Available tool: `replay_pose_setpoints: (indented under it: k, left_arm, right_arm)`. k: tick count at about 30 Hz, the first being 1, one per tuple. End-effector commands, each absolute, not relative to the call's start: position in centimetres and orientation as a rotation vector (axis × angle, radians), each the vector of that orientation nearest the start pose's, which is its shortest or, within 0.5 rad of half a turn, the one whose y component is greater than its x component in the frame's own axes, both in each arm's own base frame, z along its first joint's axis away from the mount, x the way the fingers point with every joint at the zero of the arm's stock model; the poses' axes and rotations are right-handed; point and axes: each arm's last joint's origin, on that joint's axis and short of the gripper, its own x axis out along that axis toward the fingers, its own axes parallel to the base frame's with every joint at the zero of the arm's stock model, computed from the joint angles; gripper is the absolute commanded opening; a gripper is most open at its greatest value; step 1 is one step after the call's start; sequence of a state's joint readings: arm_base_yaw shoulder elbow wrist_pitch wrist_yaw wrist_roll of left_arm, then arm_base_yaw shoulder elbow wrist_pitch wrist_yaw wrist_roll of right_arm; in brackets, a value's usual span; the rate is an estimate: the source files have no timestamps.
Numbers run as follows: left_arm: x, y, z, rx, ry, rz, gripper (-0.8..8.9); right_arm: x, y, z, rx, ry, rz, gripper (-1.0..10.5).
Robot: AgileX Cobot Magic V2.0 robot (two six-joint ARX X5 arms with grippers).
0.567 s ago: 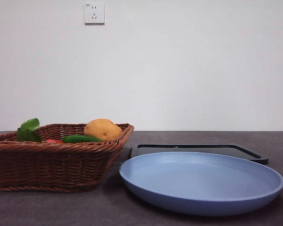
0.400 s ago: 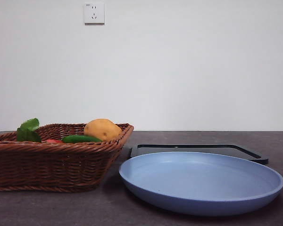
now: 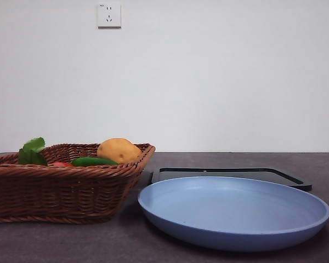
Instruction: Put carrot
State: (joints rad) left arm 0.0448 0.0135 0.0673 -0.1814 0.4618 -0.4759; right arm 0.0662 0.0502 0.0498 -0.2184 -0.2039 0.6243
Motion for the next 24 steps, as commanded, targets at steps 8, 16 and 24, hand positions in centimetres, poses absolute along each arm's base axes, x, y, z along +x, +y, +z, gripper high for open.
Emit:
replay_pose_setpoints:
  k: [8, 16, 24]
  left_arm:
    - [9.6, -0.8, 22.4, -0.475, 0.255, -0.336, 0.07]
    - [12.3, -0.9, 26.0, -0.32, 0.428, -0.391, 0.07]
    - [15.8, -1.8, 27.0, -0.248, 0.657, -0.483, 0.06]
  right_arm:
    - [9.8, 1.4, 20.8, 0.587, 0.418, 0.235, 0.1]
    - [11.7, 1.6, 23.9, 0.438, 0.625, 0.234, 0.1]
    - [14.7, 1.8, 23.8, 0.339, 0.88, 0.228, 0.1]
